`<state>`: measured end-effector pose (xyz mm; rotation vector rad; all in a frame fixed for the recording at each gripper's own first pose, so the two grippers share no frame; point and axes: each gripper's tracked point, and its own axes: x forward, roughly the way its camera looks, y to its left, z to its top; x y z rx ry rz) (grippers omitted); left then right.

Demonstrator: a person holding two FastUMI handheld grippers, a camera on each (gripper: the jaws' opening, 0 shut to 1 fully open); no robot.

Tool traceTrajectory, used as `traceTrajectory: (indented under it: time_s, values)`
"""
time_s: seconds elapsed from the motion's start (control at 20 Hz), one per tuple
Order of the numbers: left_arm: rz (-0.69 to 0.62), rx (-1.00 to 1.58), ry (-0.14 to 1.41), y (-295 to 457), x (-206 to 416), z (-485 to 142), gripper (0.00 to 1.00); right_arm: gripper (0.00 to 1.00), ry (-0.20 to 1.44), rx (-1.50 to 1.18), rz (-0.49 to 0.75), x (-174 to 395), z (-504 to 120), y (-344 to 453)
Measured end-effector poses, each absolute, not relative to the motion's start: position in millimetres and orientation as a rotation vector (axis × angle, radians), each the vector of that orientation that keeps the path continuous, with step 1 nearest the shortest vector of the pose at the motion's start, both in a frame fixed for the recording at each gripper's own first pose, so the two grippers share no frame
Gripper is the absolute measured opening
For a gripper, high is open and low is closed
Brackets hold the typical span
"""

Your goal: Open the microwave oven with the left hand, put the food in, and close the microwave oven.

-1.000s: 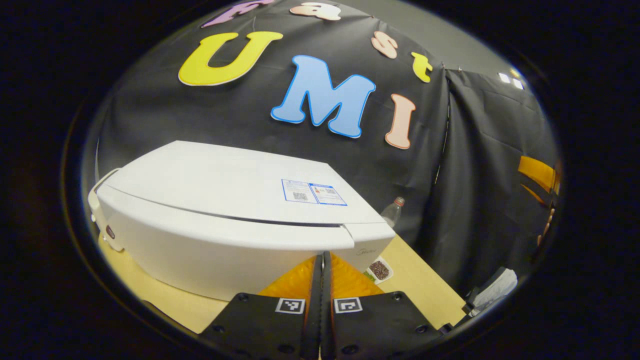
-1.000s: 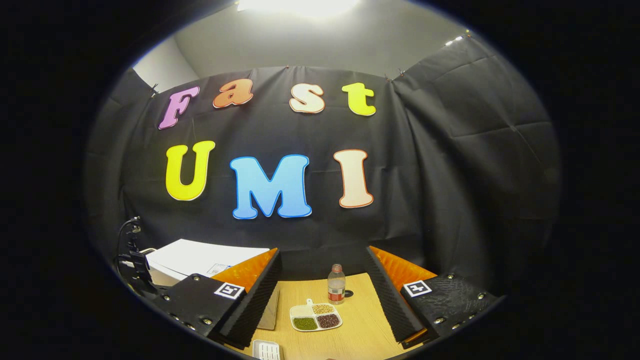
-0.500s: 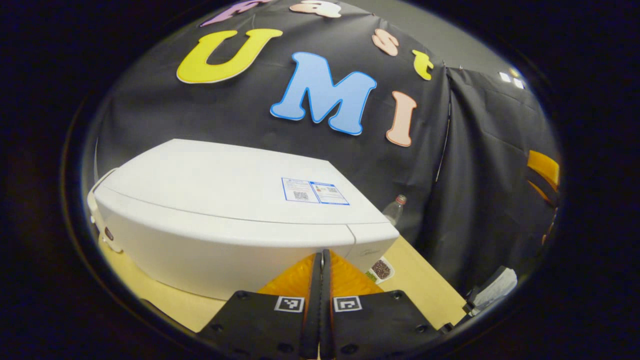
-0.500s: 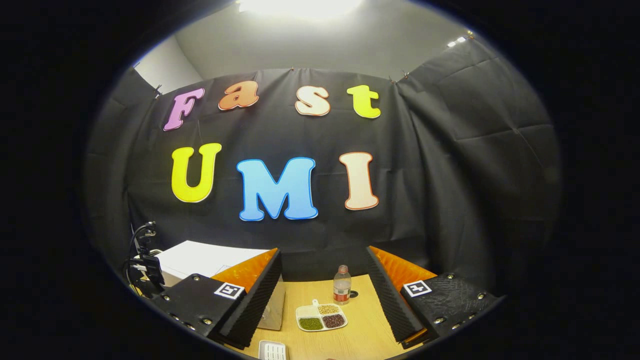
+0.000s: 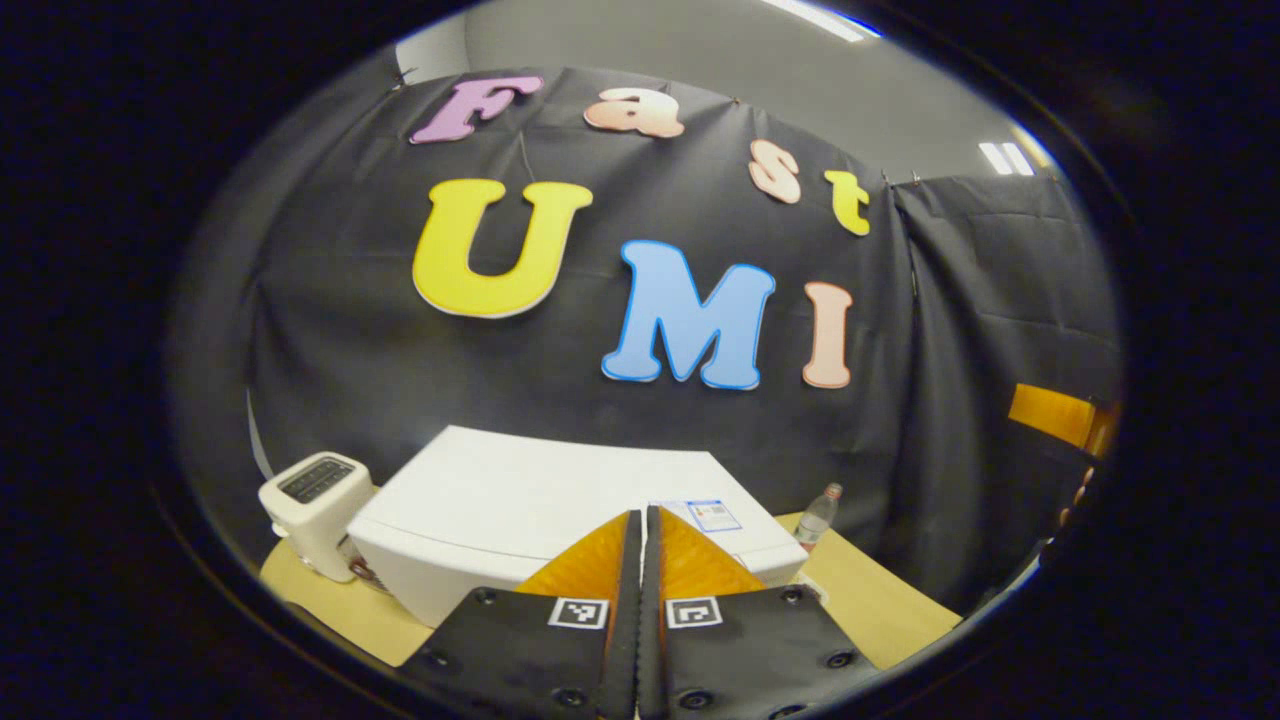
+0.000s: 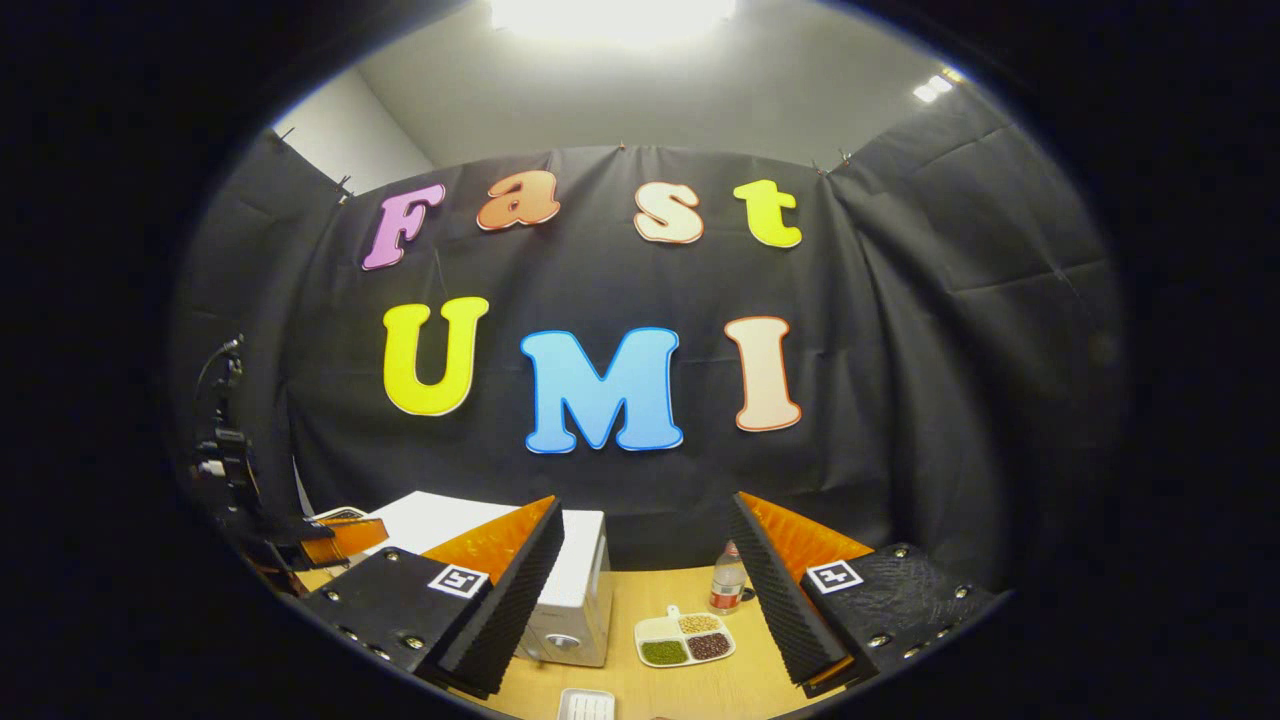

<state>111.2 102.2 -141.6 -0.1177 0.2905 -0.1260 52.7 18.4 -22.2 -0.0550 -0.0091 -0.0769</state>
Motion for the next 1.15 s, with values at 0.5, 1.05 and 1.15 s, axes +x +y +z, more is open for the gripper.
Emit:
traceTrajectory:
  time_s: [0.5,1.05,1.15]
  values:
    - [-0.072,-0.025,0.071,170,39,-12,0.94,1.0,-0.033,-0.024,-0.006,36,1,93]
    - [-0.102,-0.016,0.033,196,17,14,0.94,1.0,-0.059,-0.058,-0.004,15,17,136]
    - [-0.116,-0.02,0.024,198,12,18,0.94,1.0,-0.061,-0.059,-0.008,10,18,141]
